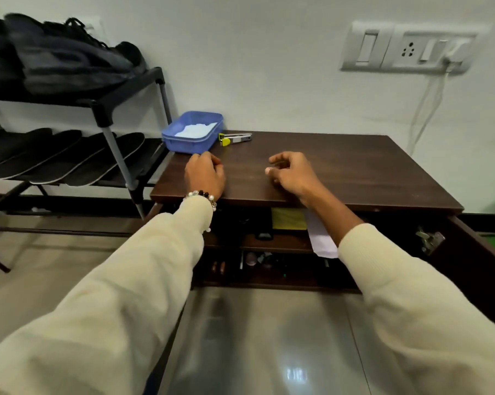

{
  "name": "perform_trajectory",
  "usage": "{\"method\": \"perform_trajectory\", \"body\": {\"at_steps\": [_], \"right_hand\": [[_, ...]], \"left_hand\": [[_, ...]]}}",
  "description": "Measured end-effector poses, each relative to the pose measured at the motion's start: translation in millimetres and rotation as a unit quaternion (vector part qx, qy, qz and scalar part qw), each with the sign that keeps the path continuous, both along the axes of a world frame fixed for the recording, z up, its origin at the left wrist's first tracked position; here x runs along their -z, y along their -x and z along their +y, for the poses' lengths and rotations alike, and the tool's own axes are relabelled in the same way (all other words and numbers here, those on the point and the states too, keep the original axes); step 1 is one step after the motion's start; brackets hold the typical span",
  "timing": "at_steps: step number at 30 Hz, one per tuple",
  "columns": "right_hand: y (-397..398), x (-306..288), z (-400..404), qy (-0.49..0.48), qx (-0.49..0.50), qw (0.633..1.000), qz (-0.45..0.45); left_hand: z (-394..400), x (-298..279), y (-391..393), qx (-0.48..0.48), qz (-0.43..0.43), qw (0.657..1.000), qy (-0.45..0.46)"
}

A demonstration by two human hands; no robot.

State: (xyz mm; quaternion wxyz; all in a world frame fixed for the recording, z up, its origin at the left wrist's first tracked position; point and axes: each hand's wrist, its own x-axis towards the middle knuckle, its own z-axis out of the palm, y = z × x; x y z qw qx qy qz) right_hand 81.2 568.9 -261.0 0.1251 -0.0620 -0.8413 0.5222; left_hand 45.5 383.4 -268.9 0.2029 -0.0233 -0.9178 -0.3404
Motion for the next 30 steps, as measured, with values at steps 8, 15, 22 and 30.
{"method": "perform_trajectory", "body": {"at_steps": [8,15,22,30], "right_hand": [[90.2,6.9,-11.3,-0.241,-0.024,0.97,-0.004],[160.0,13.3,-26.1,-0.377,-0.053,0.925,-0.02],[169.9,8.5,-38.0,-0.474,-0.023,0.88,0.017],[113.1,5.5,-12.8,-0.418,0.045,0.905,0.063]], "left_hand": [[-7.7,0.0,47.6,-0.014,-0.055,0.998,-0.016],[-7.7,8.8,63.8,-0.04,-0.029,0.998,-0.036],[-6.4,7.5,63.1,-0.045,-0.016,0.998,-0.031],[-4.5,2.5,52.8,0.003,-0.001,0.999,-0.039]]}}
